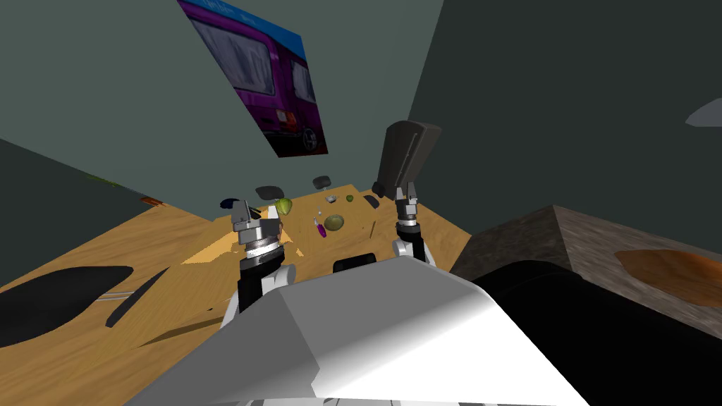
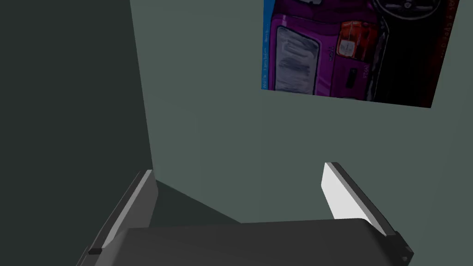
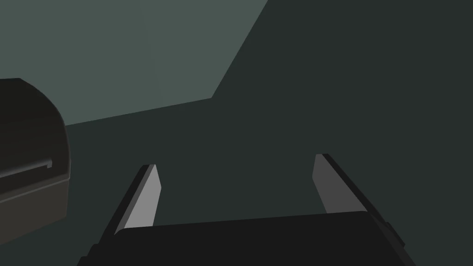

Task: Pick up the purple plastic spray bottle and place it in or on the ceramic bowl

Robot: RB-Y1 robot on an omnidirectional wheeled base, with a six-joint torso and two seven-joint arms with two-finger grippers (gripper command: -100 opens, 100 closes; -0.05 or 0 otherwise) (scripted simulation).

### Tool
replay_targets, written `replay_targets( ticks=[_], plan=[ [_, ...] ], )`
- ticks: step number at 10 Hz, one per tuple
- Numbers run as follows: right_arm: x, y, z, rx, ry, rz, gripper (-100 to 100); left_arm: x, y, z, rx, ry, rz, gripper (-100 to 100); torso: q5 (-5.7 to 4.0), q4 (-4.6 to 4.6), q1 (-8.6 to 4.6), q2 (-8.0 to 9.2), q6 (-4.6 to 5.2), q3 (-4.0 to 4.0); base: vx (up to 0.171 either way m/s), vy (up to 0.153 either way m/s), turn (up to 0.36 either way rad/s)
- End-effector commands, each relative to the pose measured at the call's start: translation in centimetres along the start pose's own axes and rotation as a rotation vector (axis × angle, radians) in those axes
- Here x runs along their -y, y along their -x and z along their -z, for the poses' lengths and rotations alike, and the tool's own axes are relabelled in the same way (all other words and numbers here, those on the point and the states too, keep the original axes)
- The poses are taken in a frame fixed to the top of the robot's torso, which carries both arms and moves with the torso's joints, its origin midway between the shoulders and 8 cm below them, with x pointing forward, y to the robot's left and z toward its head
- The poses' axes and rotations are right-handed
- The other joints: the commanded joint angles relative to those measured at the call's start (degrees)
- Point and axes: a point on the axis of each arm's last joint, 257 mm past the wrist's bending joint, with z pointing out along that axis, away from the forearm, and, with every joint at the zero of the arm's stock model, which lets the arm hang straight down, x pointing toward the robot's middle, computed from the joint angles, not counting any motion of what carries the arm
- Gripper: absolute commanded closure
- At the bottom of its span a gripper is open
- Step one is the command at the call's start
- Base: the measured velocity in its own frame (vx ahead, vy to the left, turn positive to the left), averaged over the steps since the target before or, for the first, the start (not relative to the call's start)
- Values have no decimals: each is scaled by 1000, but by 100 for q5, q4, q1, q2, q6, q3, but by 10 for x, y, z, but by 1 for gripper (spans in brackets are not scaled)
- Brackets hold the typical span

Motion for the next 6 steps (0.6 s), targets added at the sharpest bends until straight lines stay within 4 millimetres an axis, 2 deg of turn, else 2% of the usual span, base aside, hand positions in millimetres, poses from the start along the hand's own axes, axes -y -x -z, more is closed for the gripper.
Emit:
replay_targets(
  ticks=[1,6],
  plan=[
    [0,0,0,0,0,0,0,-11,-4,2,-40,23,-21,-100,0,0,0,0,0,0,-4,-33,-21],
    [0,0,0,0,0,0,0,-59,-10,14,-137,119,-84,-100,-7,3,-31,15,1,8,-33,-79,-18]
  ],
)
